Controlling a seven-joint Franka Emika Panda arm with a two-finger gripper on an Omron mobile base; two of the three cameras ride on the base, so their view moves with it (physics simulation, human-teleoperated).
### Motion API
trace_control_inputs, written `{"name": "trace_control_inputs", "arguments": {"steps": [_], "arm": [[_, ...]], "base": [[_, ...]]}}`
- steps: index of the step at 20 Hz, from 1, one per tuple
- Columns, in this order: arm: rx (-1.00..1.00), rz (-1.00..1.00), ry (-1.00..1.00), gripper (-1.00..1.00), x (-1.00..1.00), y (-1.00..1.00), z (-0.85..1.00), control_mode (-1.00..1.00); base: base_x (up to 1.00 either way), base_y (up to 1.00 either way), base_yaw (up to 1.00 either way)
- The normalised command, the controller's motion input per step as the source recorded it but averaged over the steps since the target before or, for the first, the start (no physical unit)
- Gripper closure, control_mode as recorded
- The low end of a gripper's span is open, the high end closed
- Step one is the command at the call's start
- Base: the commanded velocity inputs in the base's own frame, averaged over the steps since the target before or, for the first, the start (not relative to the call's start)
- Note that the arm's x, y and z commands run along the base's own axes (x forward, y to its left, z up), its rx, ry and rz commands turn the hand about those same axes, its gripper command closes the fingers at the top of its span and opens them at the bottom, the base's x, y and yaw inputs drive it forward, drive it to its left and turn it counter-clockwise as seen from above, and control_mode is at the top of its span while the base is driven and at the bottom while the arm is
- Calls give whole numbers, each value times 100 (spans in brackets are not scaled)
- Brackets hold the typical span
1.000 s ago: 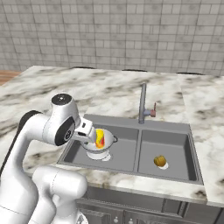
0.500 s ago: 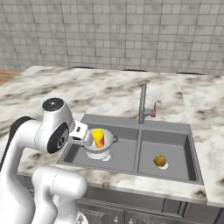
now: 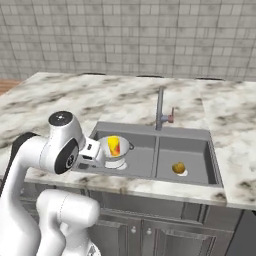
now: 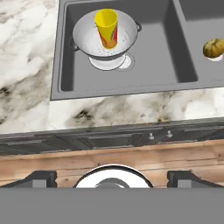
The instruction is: Pick the cup and colander and place them in the sink. Then turn on the water.
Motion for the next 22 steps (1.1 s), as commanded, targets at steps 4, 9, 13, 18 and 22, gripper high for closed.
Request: {"name": "trace_control_inputs", "arguments": {"steps": [4,9,13,18,22], "arm": [[0,0,0,-100,0,0,0,100],[0,0,0,-100,0,0,0,100],[0,0,0,-100,0,0,0,100],[0,0,0,-100,0,0,0,100],[0,0,0,-100,0,0,0,100]], "base": [[-18,-44,0],[24,-45,14],[30,-60,20],[5,-82,13],[10,-73,11]]}}
